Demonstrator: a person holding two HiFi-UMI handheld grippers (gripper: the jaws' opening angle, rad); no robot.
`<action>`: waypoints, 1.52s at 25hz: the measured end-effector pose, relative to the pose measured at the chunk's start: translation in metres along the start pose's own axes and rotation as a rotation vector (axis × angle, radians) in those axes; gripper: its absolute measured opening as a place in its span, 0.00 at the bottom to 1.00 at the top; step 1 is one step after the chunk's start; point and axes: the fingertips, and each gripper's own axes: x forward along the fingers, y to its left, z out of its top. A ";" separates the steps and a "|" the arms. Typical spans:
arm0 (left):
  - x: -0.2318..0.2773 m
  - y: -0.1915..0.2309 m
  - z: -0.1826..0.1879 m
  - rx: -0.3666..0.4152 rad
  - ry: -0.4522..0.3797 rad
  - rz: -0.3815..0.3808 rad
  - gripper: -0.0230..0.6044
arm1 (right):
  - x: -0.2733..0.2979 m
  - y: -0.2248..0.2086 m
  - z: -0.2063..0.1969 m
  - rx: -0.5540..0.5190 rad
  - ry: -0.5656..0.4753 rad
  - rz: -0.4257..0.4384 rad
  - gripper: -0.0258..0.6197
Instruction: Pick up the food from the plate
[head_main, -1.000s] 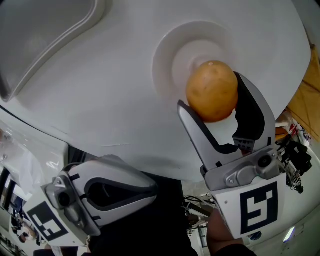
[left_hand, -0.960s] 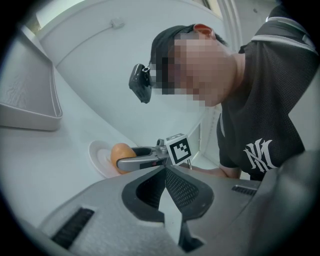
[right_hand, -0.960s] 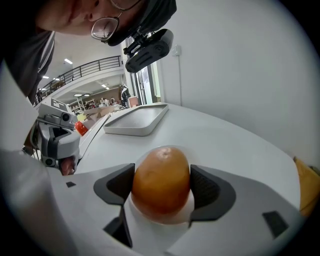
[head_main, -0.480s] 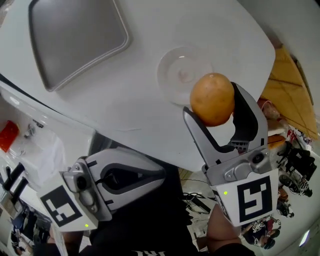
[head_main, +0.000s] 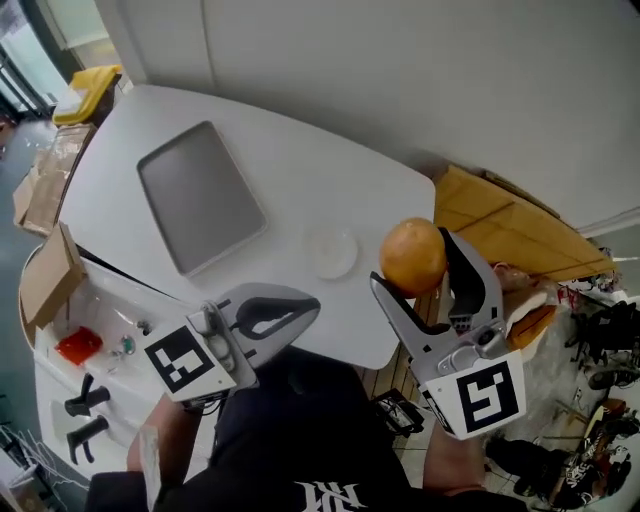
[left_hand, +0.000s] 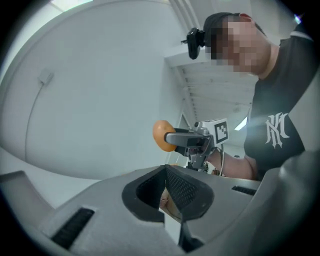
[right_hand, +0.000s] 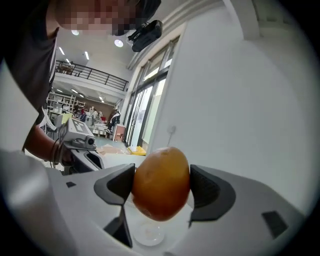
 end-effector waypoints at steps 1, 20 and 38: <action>0.001 -0.004 0.011 0.015 -0.017 -0.005 0.04 | -0.010 0.000 0.010 -0.013 -0.024 0.000 0.57; -0.006 -0.158 0.059 0.250 -0.026 0.069 0.04 | -0.288 0.004 0.059 0.130 -0.550 -0.048 0.57; -0.073 -0.252 0.018 0.216 0.009 -0.056 0.04 | -0.324 0.123 0.057 0.402 -0.573 0.151 0.57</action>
